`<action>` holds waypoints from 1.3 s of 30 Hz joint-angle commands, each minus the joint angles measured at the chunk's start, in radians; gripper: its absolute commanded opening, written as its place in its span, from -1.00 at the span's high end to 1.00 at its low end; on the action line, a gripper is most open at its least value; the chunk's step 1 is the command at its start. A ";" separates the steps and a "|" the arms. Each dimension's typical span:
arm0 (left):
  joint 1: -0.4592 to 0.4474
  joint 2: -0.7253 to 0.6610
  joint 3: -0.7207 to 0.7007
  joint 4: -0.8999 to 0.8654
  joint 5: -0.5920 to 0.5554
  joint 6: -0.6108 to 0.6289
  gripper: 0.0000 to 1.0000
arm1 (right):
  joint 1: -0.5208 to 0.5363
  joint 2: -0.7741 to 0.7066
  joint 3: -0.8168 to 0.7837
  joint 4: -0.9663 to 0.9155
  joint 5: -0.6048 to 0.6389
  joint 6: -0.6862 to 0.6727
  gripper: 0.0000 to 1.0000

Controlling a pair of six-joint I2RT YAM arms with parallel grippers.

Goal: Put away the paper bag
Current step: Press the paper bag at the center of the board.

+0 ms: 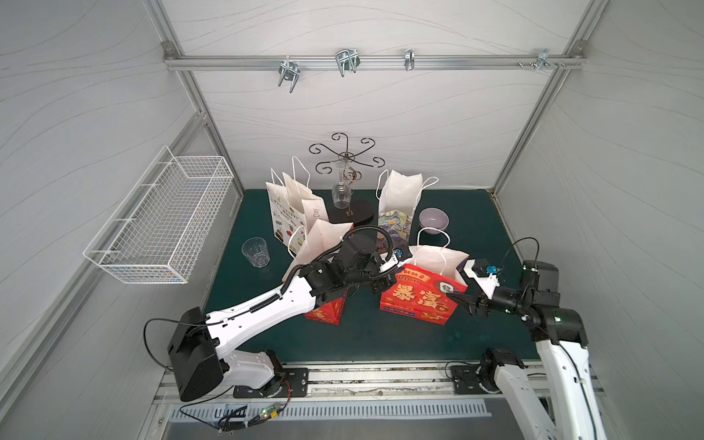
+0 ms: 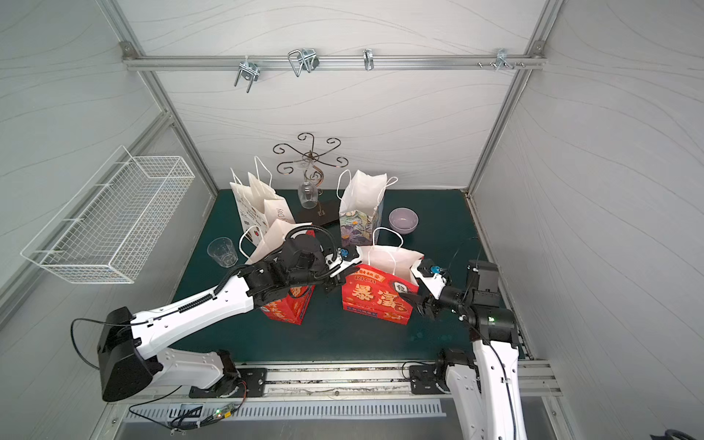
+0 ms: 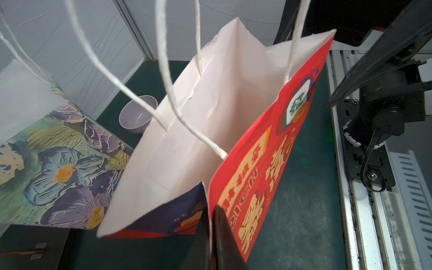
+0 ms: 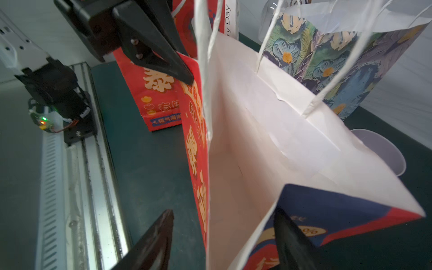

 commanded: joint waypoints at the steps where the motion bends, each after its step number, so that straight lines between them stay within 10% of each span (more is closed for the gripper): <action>1: 0.008 -0.032 -0.006 0.036 0.007 -0.002 1.00 | 0.006 -0.035 -0.019 0.012 0.111 0.109 -0.59; 19: 0.025 -0.033 -0.041 0.100 0.009 -0.073 1.00 | 0.006 -0.227 0.007 0.251 0.084 0.784 -0.68; 26: 0.027 -0.034 -0.053 0.130 -0.001 -0.096 1.00 | 0.006 -0.240 0.160 0.033 0.747 1.211 -0.44; 30: 0.028 -0.034 -0.057 0.139 0.004 -0.106 1.00 | 0.005 -0.038 0.287 -0.282 0.924 1.337 -0.27; 39: 0.027 -0.028 -0.056 0.149 0.005 -0.104 1.00 | -0.112 0.183 0.089 -0.256 0.566 1.415 -0.10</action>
